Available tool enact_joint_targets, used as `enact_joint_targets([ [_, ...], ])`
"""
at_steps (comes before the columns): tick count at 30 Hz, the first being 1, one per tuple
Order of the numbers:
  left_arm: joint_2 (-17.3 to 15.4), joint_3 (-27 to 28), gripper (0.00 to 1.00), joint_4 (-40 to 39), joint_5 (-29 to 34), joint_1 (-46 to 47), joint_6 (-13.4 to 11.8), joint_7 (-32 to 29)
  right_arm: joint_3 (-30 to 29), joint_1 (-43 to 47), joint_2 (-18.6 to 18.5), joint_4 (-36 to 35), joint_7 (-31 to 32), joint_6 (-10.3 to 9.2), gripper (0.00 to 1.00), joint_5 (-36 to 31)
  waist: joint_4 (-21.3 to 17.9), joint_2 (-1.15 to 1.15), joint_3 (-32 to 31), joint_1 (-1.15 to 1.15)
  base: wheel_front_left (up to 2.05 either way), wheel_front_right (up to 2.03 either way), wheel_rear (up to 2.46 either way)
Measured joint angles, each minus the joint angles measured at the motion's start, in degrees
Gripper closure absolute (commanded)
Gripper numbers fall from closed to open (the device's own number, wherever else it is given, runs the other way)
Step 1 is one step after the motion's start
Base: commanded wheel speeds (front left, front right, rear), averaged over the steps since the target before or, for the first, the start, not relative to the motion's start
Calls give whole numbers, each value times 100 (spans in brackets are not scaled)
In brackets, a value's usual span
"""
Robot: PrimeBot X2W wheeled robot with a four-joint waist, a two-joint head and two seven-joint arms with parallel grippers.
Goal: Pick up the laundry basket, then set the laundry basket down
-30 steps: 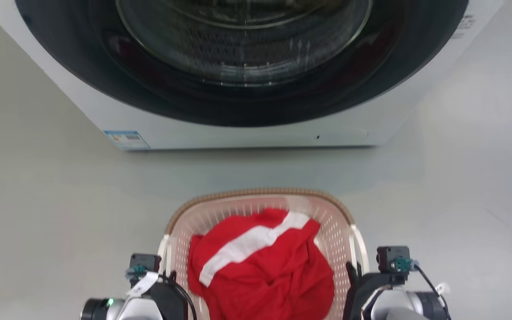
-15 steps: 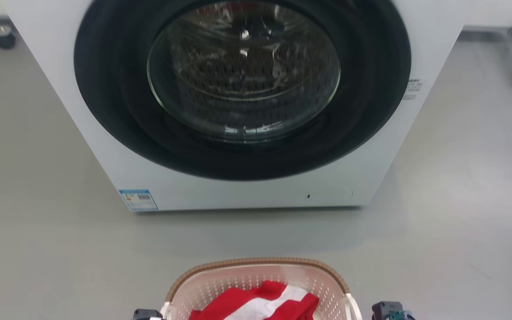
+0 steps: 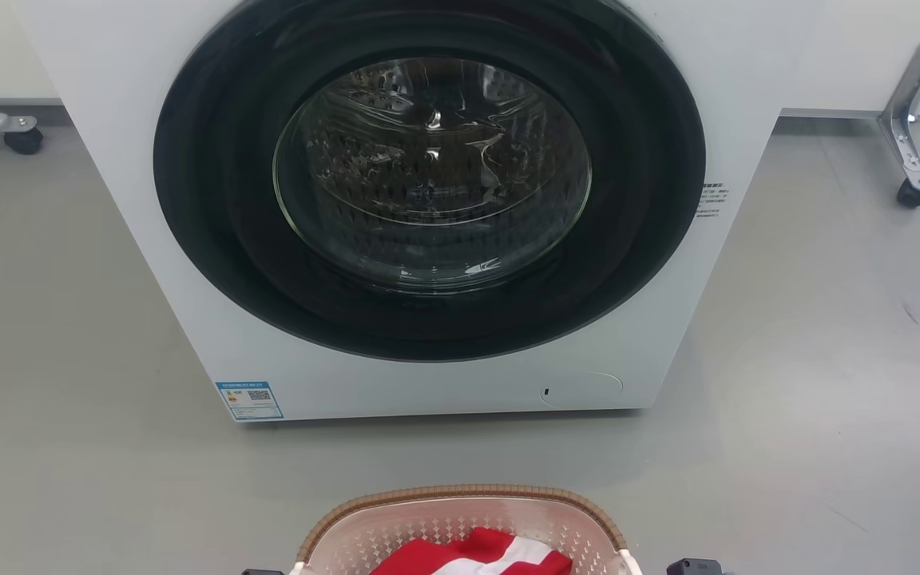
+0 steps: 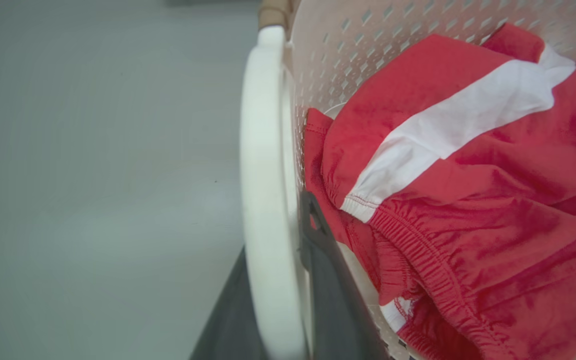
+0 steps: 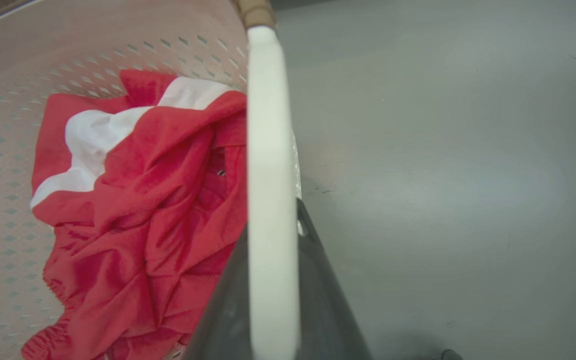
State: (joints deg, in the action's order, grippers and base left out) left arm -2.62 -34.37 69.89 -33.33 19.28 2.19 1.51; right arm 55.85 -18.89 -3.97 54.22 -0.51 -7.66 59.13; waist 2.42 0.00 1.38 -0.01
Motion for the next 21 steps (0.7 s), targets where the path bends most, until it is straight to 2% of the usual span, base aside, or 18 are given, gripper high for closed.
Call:
enact_joint_targets([
  [21, -11, -148, 100, -43, -243, -8, -66, -124, 301, -56, -10, 88, -4, -42, 100, 450, -27, 1, -32, 1, 0, 0, 0],
])
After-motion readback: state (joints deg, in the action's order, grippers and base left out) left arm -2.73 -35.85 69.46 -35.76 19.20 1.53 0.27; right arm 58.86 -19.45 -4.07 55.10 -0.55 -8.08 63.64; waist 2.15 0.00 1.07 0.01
